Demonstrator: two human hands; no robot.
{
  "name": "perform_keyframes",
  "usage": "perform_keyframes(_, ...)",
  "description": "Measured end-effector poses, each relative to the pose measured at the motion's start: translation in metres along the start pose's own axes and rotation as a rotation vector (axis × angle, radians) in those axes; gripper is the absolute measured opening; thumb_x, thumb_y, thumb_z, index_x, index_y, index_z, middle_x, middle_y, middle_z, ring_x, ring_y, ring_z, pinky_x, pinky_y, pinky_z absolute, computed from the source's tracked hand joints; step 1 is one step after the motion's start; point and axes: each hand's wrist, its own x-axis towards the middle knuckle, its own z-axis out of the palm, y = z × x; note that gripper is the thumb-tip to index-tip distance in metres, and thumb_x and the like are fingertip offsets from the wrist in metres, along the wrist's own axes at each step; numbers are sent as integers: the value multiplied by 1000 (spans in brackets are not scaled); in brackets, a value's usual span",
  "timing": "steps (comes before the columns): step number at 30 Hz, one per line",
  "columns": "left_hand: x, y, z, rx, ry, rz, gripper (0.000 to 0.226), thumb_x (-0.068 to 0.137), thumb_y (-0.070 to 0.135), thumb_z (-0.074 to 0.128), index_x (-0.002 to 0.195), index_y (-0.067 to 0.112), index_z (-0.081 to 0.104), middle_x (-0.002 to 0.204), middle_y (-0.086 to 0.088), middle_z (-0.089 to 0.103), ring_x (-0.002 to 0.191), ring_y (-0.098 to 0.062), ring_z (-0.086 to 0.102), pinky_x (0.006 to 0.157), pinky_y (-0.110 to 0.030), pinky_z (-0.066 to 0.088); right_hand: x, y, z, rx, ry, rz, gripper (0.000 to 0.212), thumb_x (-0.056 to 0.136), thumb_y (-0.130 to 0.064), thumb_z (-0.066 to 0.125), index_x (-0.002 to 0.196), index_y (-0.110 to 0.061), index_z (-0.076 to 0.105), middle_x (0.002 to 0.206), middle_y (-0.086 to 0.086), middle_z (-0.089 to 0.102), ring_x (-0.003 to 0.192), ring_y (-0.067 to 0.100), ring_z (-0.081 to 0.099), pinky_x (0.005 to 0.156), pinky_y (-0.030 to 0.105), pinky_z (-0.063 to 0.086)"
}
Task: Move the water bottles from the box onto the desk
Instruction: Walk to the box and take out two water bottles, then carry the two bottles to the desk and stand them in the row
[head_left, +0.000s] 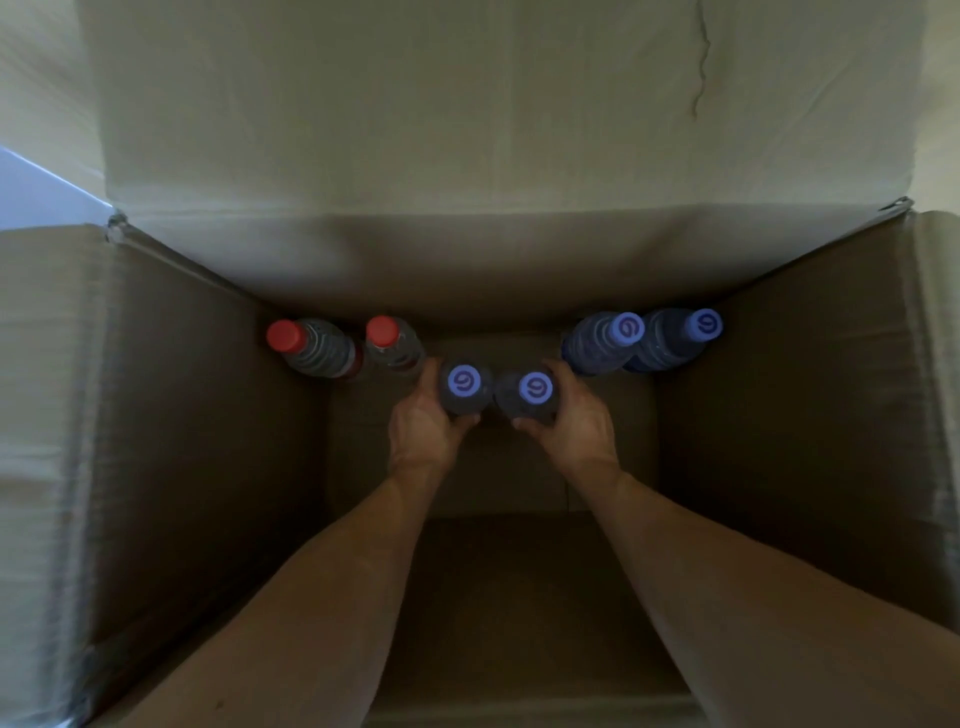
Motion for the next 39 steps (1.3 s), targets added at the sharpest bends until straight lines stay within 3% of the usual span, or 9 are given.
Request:
perform_keyframes(7, -16, 16, -23, -4, -100, 5, 80, 77, 27, 87, 143, 9, 46, 137, -11, 62, 128, -29, 57, 103, -35, 46, -20, 0, -23, 117, -51, 2, 68, 72, -20, 88, 132, -17, 55, 131, 5, 63, 123, 24, 58, 103, 33, 44)
perform_keyframes(10, -37, 35, -46, -98, -143, 2, 71, 74, 23, 89, 133, 13, 51, 130, -6, 66, 122, -24, 61, 97, -26, 45, -35, -7, -53, 243, -112, 38, 68, 69, -20, 91, 128, -16, 58, 127, 3, 66, 119, 21, 61, 105, 41, 47)
perform_keyframes(13, -56, 56, -74, -211, -203, -34, 63, 73, 15, 89, 125, 14, 53, 121, -1, 68, 114, -16, 64, 99, -31, 48, -49, -19, -88, 367, -197, 86, 67, 66, -21, 93, 125, -20, 61, 118, -3, 71, 109, 14, 67, 103, 42, 50)
perform_keyframes(16, -77, 84, -101, -377, -267, -96, 55, 75, 9, 86, 120, 11, 56, 111, -1, 72, 99, -8, 70, 85, -24, 54, -68, -34, -129, 482, -248, 89, 47, 69, -22, 90, 111, -26, 69, 105, -9, 76, 101, 10, 70, 96, 37, 54)
perform_keyframes(20, -110, 130, -134, -569, -288, -139, 47, 76, 13, 85, 117, 11, 63, 111, -13, 74, 105, -29, 71, 95, -45, 56, -99, -66, -178, 684, -292, 118, 39, 73, -22, 85, 110, -23, 72, 107, 2, 75, 107, 24, 69, 92, 42, 55)
perform_keyframes(25, -144, 197, -173, -672, -355, -94, 45, 78, 33, 82, 118, 19, 66, 111, -9, 75, 102, -29, 73, 94, -49, 57, -134, -105, -230, 914, -297, 203, 28, 86, -29, 71, 113, -20, 69, 107, 7, 75, 97, 24, 73, 81, 40, 55)
perform_keyframes(32, -190, 315, -240, -604, -380, -32, 65, 74, 70, 70, 120, 27, 55, 117, -5, 71, 101, -22, 74, 90, -47, 59, -177, -165, -317, 1129, -182, 248, 55, 83, -47, 72, 125, -13, 64, 116, 14, 72, 108, 36, 69, 103, 55, 48)
perform_keyframes(36, -212, 378, -279, -644, -408, -27, 42, 90, 54, 68, 116, 24, 55, 112, -12, 71, 96, -31, 75, 76, -51, 62, -197, -201, -376, 1169, -188, 187, 61, 74, -31, 79, 127, -8, 58, 111, 19, 72, 96, 36, 72, 84, 49, 58)
perform_keyframes(39, -229, 416, -305, -692, -458, -47, 32, 94, 37, 66, 120, 22, 55, 106, -19, 70, 94, -40, 72, 73, -54, 59, -218, -224, -421, 1132, -225, 123, 72, 64, -16, 82, 131, -7, 54, 117, 27, 68, 101, 41, 68, 90, 58, 55)
